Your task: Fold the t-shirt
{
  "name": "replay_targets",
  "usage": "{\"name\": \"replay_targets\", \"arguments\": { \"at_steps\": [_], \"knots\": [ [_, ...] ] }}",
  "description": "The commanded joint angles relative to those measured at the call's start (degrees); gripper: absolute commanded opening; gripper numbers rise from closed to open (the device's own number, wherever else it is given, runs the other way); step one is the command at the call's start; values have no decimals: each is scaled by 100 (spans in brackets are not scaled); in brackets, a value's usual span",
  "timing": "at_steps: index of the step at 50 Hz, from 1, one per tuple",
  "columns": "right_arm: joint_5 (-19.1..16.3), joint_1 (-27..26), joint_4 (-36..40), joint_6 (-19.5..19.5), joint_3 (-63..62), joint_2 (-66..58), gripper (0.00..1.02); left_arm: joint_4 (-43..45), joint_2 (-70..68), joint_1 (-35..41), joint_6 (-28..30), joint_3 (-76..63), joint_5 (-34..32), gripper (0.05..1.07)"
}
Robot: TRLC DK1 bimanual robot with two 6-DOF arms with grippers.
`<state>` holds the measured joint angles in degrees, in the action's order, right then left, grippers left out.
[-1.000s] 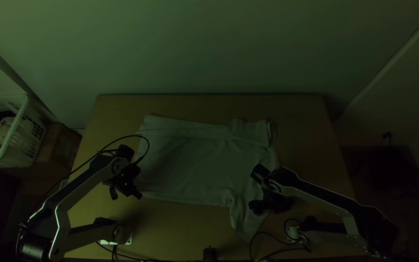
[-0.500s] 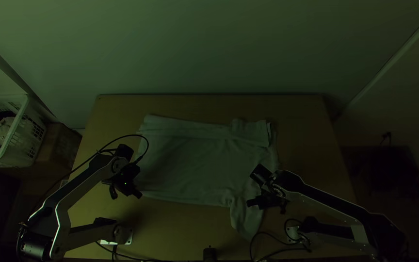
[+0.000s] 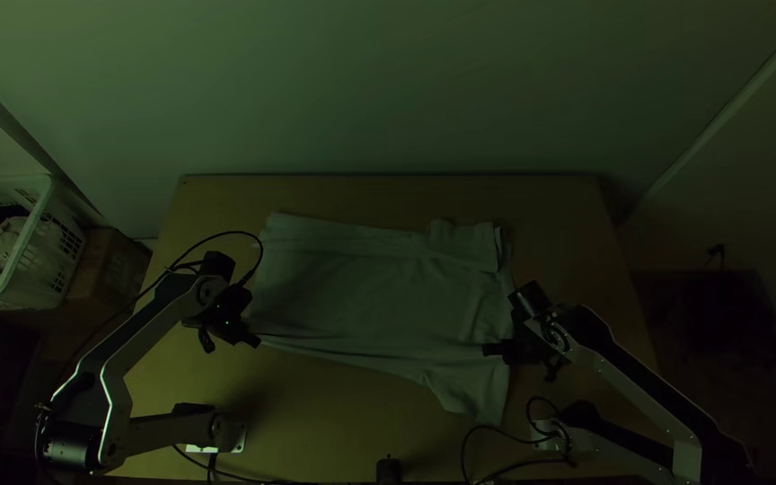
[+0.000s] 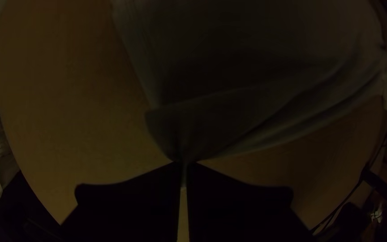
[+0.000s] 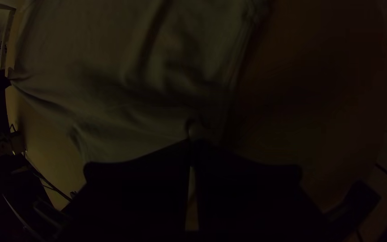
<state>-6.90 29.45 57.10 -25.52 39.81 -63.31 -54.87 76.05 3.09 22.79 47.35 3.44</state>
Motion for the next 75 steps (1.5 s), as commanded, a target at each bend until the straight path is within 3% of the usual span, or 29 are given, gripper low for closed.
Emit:
{"name": "replay_targets", "arguments": {
  "at_steps": [1,36,75],
  "knots": [
    [57,-106,108,117,211,55,3,-6,103,-90,51,231,-37,8],
    [189,-1056,-103,750,1723,-1070,3,249,753,-362,-450,1672,-476,8],
    [189,-1750,-1122,768,2839,-2599,3,398,2511,-186,-1162,3931,-520,8]
  ]
}}
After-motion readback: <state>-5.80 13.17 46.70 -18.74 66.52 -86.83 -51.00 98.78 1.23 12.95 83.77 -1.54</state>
